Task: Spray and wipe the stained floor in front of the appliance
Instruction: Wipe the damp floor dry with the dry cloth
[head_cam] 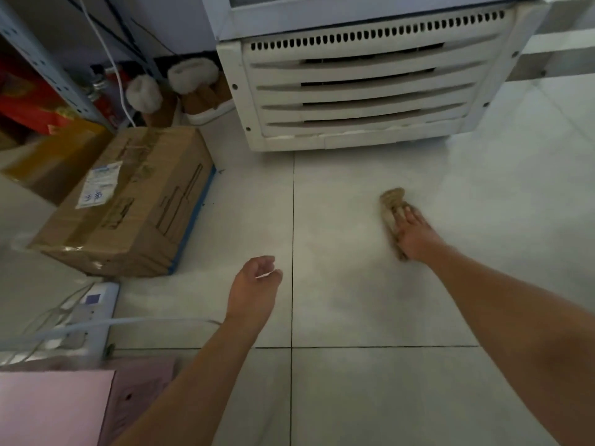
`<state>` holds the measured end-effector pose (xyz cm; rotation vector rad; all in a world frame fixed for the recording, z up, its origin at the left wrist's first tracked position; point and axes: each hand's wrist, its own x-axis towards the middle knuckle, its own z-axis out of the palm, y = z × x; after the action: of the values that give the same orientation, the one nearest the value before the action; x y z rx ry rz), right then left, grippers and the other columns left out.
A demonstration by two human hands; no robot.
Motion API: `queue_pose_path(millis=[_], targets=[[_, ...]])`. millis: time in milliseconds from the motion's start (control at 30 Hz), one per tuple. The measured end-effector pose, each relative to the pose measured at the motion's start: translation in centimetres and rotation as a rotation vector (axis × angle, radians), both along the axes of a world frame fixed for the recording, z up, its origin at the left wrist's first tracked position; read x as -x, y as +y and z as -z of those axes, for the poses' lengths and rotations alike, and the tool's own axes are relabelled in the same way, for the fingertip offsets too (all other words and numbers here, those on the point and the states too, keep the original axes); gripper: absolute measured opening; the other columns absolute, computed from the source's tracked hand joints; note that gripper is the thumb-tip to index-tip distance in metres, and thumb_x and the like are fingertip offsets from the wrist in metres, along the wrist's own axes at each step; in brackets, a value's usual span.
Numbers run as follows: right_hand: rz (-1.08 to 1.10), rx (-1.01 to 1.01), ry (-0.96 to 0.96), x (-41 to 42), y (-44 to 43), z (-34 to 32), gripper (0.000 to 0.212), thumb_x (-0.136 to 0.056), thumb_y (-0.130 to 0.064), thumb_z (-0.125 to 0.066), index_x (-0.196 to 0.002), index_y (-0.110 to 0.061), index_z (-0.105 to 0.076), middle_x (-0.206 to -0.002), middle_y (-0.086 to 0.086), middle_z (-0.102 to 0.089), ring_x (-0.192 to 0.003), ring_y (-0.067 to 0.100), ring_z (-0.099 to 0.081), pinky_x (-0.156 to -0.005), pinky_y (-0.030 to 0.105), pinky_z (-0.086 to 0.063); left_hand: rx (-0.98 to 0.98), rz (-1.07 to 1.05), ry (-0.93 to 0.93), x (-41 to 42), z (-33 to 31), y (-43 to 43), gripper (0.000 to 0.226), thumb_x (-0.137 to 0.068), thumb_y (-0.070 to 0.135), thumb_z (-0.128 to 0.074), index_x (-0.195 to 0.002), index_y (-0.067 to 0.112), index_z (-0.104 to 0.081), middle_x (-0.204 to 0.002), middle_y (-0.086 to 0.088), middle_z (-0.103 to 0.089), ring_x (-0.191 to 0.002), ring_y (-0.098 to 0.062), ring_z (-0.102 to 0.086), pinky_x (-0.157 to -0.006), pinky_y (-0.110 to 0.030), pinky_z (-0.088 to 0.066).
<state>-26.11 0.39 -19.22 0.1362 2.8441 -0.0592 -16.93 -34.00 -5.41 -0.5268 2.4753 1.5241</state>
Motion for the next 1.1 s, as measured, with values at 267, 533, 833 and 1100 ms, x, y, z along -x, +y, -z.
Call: queue_pose_path(millis=[267, 533, 833, 1100], targets=[[-0.096, 0.211, -0.033, -8.5, -10.7, -1.9, 0.065, -0.097, -0.009, -0.037, -0.153, -0.024, -0.008, -0.162, 0.001, 0.006, -0.149, 0.018, 0.003, -0.119, 0.041, -0.007, 0.078, 0.356, -0.066, -3.2, 3.0, 3.5, 0.042, -0.09, 0.015, -0.059, -0.131, 0.025, -0.055, -0.138, 0.002, -0.052, -0.126, -0.016, -0.05, -0.105, -0.025, -0.037], [-0.444, 0.463, 0.069, -21.2, -23.1, -0.8, 0.058, -0.092, -0.016, -0.044, -0.148, -0.018, -0.03, -0.159, 0.006, -0.02, -0.149, 0.024, -0.006, -0.118, 0.037, 0.009, 0.282, 0.272, 0.017, -4.4, 5.1, 3.3, 0.024, -0.093, 0.021, -0.049, -0.109, 0.032, -0.062, -0.115, 0.003, -0.061, -0.1, -0.011, -0.059, -0.086, -0.023, -0.043], [-0.191, 0.437, 0.168, -21.9, -14.9, -0.4, 0.056, -0.093, -0.021, -0.037, -0.148, -0.016, -0.031, -0.158, 0.005, -0.022, -0.147, 0.017, -0.008, -0.12, 0.041, -0.008, 0.239, 0.471, -0.001, -4.1, 5.3, 11.1, 0.025, -0.093, 0.018, -0.049, -0.11, 0.03, -0.064, -0.114, 0.005, -0.064, -0.103, -0.011, -0.06, -0.089, -0.024, -0.044], [0.29, 0.324, 0.232, -22.1, 1.2, -0.3, 0.054, -0.1, -0.027, -0.029, -0.152, -0.027, -0.013, -0.159, -0.008, -0.004, -0.146, 0.007, 0.004, -0.119, 0.029, 0.0, 0.242, 0.952, 0.074, -5.5, 5.1, 23.3, 0.039, -0.094, 0.016, -0.046, -0.131, 0.024, -0.055, -0.138, 0.0, -0.055, -0.125, -0.017, -0.052, -0.104, -0.023, -0.035]])
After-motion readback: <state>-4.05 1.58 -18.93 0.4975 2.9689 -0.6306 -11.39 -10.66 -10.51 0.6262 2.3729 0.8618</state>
